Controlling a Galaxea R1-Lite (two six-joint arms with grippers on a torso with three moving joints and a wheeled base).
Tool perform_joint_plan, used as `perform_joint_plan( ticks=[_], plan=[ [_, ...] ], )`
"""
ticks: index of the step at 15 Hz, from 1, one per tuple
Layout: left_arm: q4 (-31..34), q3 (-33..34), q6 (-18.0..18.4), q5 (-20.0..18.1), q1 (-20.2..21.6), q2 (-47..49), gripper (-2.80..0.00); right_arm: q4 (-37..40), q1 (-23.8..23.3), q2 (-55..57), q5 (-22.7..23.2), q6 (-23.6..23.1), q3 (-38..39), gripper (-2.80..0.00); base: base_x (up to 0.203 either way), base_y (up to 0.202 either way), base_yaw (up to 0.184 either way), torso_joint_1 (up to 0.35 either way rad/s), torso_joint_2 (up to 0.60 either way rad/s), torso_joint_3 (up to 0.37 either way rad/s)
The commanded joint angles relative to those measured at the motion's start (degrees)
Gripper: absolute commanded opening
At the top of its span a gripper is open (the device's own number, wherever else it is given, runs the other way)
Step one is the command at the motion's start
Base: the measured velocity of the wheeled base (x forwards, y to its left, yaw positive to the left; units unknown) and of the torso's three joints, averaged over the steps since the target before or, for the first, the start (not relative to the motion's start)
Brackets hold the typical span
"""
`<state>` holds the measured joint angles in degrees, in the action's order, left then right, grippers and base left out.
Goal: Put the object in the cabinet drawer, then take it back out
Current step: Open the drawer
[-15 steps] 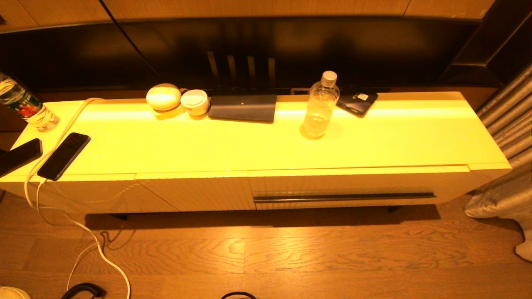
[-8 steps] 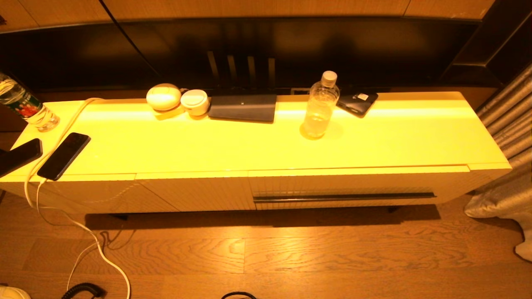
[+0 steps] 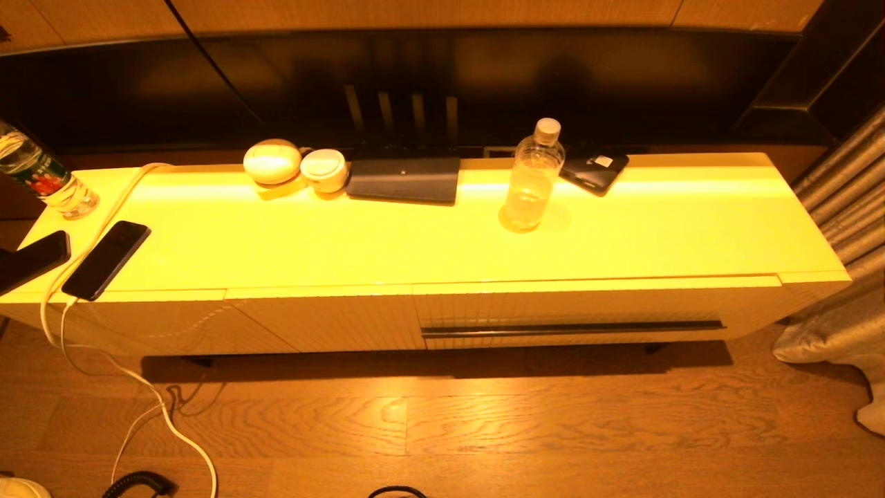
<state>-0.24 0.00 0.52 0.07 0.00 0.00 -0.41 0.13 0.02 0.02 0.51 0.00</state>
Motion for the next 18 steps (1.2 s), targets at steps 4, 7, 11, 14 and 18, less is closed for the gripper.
perform_joint_plan(
  ticks=[4, 7, 11, 14, 18],
  plan=[
    [0.0, 0.1, 0.0, 0.0, 0.0, 0.0, -2.8, 1.2, 0.0, -0.1, -0.5, -0.1, -4.4, -2.8, 0.0, 0.0, 0.0, 0.0, 0.0, 0.0],
    [0.0, 0.1, 0.0, 0.0, 0.0, 0.0, -2.8, 7.4, 0.1, 5.0, 0.0, -0.2, -15.8, -2.8, 0.0, 0.0, 0.0, 0.0, 0.0, 0.0],
    [0.0, 0.1, 0.0, 0.0, 0.0, 0.0, -2.8, 10.9, 1.1, 19.1, 0.1, -1.4, -29.4, -2.8, 0.0, 0.0, 0.0, 0.0, 0.0, 0.0],
    [0.0, 0.1, 0.0, 0.0, 0.0, 0.0, -2.8, 11.1, 3.8, 27.1, 3.1, -12.4, -32.0, -2.8, 0.0, 0.0, 0.0, 0.0, 0.0, 0.0],
    [0.0, 0.2, 0.0, -0.1, 0.0, 0.0, -2.8, 11.3, 8.1, 38.6, 4.6, -20.1, -36.4, -2.8, 0.0, 0.0, 0.0, 0.0, 0.0, 0.0]
  ],
)
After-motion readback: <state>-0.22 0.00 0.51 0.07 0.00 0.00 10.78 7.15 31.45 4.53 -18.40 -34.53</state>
